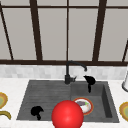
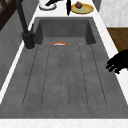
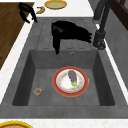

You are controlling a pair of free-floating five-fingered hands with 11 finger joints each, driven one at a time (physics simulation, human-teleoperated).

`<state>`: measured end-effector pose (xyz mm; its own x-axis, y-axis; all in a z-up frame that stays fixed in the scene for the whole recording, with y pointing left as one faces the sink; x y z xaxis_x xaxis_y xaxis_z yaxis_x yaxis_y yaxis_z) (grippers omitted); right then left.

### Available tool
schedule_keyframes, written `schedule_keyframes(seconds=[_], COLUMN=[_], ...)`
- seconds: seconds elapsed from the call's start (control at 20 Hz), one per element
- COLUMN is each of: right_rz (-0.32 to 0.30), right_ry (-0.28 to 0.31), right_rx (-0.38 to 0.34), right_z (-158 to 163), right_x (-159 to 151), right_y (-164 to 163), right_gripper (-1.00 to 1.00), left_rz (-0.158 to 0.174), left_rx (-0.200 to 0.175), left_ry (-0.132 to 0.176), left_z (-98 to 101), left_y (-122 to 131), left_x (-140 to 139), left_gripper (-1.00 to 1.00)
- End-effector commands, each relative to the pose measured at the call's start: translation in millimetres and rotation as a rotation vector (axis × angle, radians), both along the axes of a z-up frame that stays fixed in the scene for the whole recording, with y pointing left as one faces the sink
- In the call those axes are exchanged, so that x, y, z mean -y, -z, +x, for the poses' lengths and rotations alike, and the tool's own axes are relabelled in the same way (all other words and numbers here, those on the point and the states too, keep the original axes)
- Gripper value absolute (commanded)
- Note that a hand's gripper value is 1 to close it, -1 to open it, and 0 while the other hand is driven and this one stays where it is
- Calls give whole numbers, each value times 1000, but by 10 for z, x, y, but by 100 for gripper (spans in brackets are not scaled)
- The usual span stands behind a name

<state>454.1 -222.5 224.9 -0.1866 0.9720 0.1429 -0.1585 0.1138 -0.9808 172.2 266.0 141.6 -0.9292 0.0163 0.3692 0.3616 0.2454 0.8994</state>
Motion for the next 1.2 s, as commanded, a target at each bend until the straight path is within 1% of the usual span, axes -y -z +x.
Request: schedule_keyframes(seconds=[0.0, 0.15, 0.35, 0.5, 0.6, 0.95, 1.15], right_rz=[-25, -39, -26, -45, -58, -71, -64], right_ry=[0, 0, -8, -1, 3, 3, 0], right_rx=[16, 42, 68, 45, 31, -8, -63], right_z=[309, 509, 732, 954, 1087, 1464, 1730], right_x=[-198, -363, -533, -723, -864, -1288, -1400], right_y=[114, 149, 161, 246, 367, 715, 921], right_gripper=[-100, -100, -100, -100, -100, -100, -100], left_rz=[0, 0, 0, 0, 0, 0, 0], left_rx=[0, 0, 0, 0, 0, 0, 0], left_ry=[0, 0, 0, 0, 0, 0, 0], left_z=[0, 0, 0, 0, 0, 0, 0], left_y=[0, 0, 0, 0, 0, 0, 0], left_x=[0, 0, 0, 0, 0, 0, 0], left_gripper=[0, 0, 0, 0, 0, 0, 0])
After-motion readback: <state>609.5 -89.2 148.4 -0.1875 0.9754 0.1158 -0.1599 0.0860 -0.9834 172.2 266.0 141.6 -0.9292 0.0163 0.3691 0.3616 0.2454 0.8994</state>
